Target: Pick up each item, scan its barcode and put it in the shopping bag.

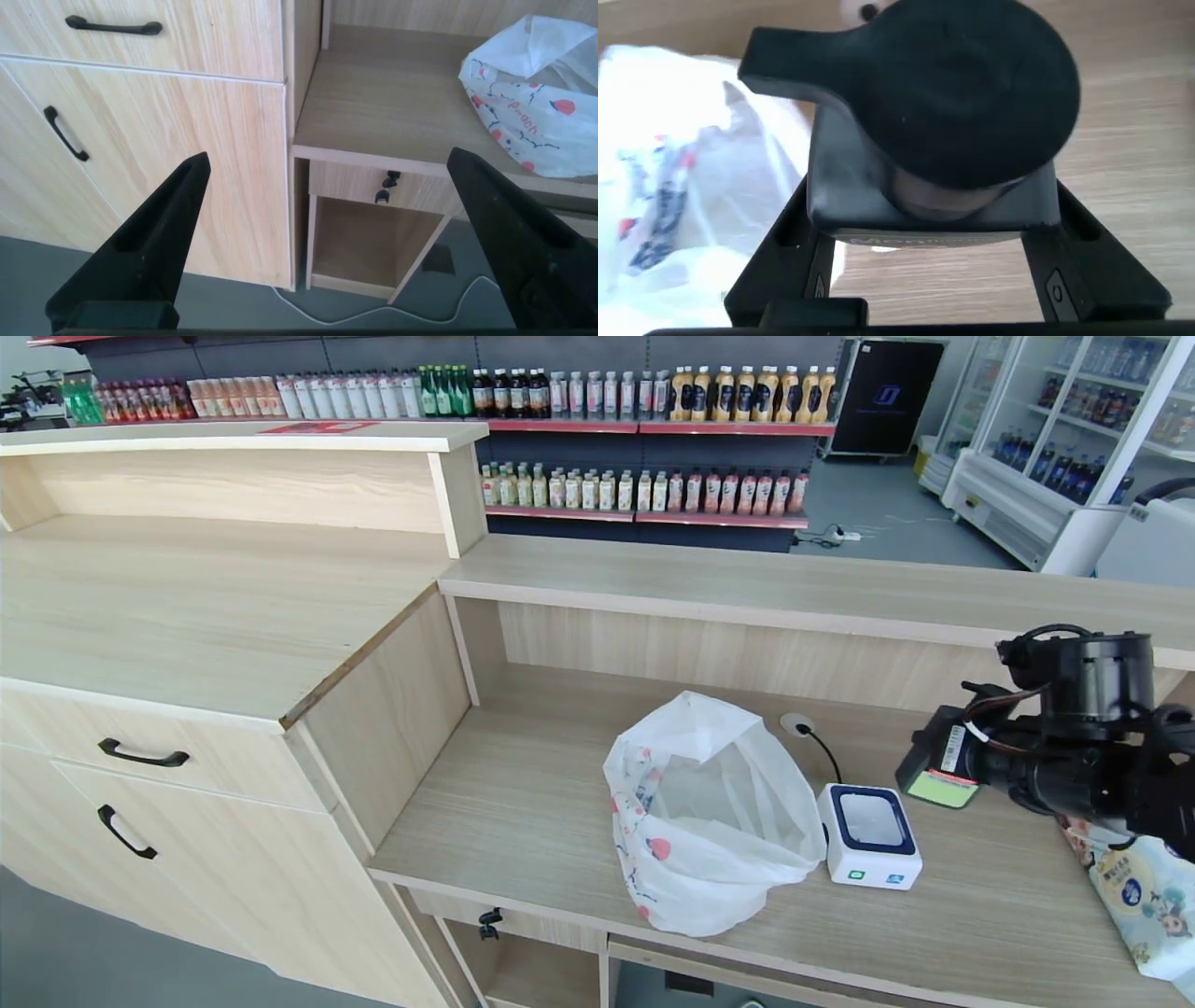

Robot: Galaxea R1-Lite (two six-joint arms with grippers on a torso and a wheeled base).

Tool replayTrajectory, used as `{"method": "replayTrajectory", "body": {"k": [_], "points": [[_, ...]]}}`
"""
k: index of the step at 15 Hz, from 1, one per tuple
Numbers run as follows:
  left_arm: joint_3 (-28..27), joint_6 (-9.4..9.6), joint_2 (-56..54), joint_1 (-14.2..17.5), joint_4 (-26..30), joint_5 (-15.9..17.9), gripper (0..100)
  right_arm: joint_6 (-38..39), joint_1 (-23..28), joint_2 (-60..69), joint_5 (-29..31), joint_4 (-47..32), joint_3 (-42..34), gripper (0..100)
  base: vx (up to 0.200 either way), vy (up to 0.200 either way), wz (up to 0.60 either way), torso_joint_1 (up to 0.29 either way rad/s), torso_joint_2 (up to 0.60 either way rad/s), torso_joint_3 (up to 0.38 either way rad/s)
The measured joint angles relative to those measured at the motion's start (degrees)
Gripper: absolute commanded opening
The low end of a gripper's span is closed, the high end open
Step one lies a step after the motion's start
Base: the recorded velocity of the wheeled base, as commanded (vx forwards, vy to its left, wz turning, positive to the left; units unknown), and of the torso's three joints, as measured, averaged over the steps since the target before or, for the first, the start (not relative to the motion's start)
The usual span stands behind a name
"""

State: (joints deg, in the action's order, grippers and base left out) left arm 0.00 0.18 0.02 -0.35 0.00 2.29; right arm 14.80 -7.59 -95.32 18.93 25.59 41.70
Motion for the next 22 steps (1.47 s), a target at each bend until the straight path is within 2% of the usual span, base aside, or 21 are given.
{"method": "replayTrajectory", "body": {"k": [1, 2, 6, 11, 13, 17, 19, 22], "points": [[0.0, -0.02, 0.0, 0.0, 0.0, 0.0, 100, -3.9, -0.6, 1.9, 5.5, -0.4, -1.1, 0, 0.000, 0.000, 0.00, 0.000, 0.00, 0.000], [0.0, 0.00, 0.0, 0.0, 0.0, 0.0, 100, -8.7, -0.8, 3.7, 7.9, -0.4, -2.4, 0, 0.000, 0.000, 0.00, 0.000, 0.00, 0.000], [0.0, 0.00, 0.0, 0.0, 0.0, 0.0, 100, -13.4, -0.4, 7.8, 7.1, 2.1, -5.1, 0, 0.000, 0.000, 0.45, 0.001, 0.00, 0.003], [0.0, -0.02, 0.0, 0.0, 0.0, 0.0, 100, -16.8, 0.1, 4.8, -6.0, 9.6, -4.9, 0, 0.000, 0.000, 0.12, 0.000, 0.00, 0.000], [0.0, 0.00, 0.0, 0.0, 0.0, 0.0, 100, -20.3, 1.3, 0.3, -11.8, 16.3, -5.1, 0, 0.000, 0.000, 0.00, 0.000, 0.00, 0.000], [0.0, -0.02, 0.0, 0.0, 0.0, 0.0, 100, -25.5, 3.0, -9.1, -16.3, 26.0, -5.6, 0, 0.000, 0.000, 0.00, 0.000, 0.00, 0.000], [0.0, 0.00, 0.0, 0.0, 0.0, 0.0, 100, -25.8, 2.7, -13.5, -17.9, 27.5, -5.7, 0, 0.000, 0.000, 0.00, 0.000, 0.00, 0.000], [0.0, -0.02, 0.0, 0.0, 0.0, 0.0, 100, -25.9, 2.7, -16.9, -25.5, 28.5, -5.7, 0, 0.000, 0.000, 0.00, 0.000, 0.00, 0.000]]}}
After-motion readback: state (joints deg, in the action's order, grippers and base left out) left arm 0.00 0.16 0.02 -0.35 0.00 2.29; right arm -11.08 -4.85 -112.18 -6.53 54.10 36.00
